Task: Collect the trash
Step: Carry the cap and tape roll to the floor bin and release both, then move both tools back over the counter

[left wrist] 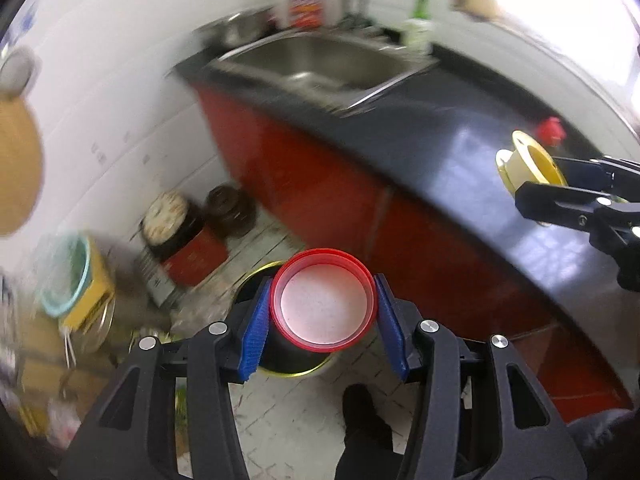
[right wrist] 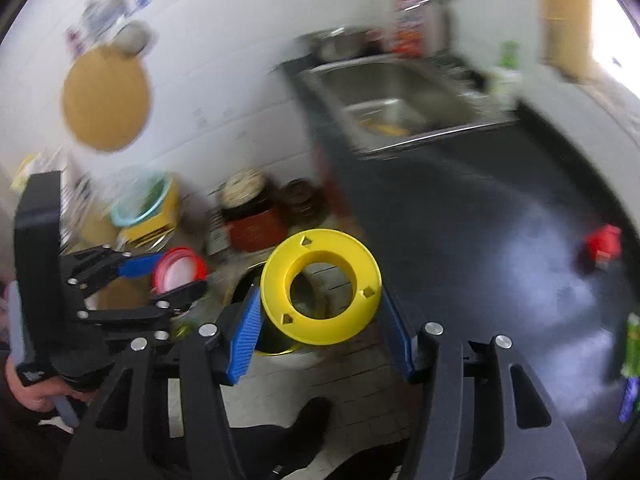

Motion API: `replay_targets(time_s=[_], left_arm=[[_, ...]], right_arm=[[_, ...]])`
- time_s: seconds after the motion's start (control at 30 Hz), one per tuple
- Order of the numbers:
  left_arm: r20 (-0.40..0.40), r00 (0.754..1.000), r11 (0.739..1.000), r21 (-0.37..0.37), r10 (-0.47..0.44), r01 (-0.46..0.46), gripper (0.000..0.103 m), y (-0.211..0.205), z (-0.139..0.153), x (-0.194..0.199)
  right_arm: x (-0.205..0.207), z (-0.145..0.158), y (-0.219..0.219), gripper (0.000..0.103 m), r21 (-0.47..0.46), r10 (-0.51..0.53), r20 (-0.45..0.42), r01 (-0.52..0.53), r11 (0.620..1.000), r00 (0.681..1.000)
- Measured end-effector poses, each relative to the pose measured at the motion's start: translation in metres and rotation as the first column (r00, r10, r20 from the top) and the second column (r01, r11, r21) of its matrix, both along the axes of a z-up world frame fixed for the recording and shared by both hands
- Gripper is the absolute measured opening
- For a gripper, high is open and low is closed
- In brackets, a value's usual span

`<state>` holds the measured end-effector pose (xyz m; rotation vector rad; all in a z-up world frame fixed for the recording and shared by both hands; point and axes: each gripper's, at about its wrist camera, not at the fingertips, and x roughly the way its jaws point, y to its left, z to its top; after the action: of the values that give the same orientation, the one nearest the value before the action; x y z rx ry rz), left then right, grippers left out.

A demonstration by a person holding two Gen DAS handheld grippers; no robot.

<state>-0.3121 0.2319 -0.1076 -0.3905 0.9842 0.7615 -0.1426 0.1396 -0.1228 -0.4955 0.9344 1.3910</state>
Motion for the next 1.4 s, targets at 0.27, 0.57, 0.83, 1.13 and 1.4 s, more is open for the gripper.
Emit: replay_targets(time_s=[0.27, 0.57, 0.83, 1.13, 1.4], left_arm=[[-0.002, 0.985, 0.982, -0.080, 0.172, -0.171, 0.049, 0.049, -0.096, -0.049], [-0.007, 0.975, 0.955, -0.200, 0.223, -0.220, 0.049, 0.073, -0.188, -0.064], [-0.019, 0.969, 0.944, -0.221, 0.246, -0.244, 0.090, 0.088, -0.207, -0.070], [-0.004, 0.980, 0.968, -0.152, 0.199, -0.198, 0.093, 0.071, -0.146, -0.068], [0.008, 1.000, 0.999, -0.054, 0.006, -0.005, 0.096, 0.024, -0.051, 0.009]], right_arm=[[-0.048, -0.101, 0.098, 0.054, -0.147, 0.126, -0.127, -0.145, 0.978, 0.984], [-0.075, -0.189, 0.153, 0.055, -0.294, 0.136, -0.175, -0.183, 0.938, 0.975], [-0.073, -0.207, 0.170, 0.082, -0.325, 0.126, -0.210, -0.191, 0.926, 0.970], [-0.047, -0.125, 0.112, 0.088, -0.233, 0.127, -0.140, -0.157, 0.960, 0.982], [0.067, -0.011, -0.028, 0.096, -0.067, -0.202, -0.011, 0.201, 0.977, 0.979]])
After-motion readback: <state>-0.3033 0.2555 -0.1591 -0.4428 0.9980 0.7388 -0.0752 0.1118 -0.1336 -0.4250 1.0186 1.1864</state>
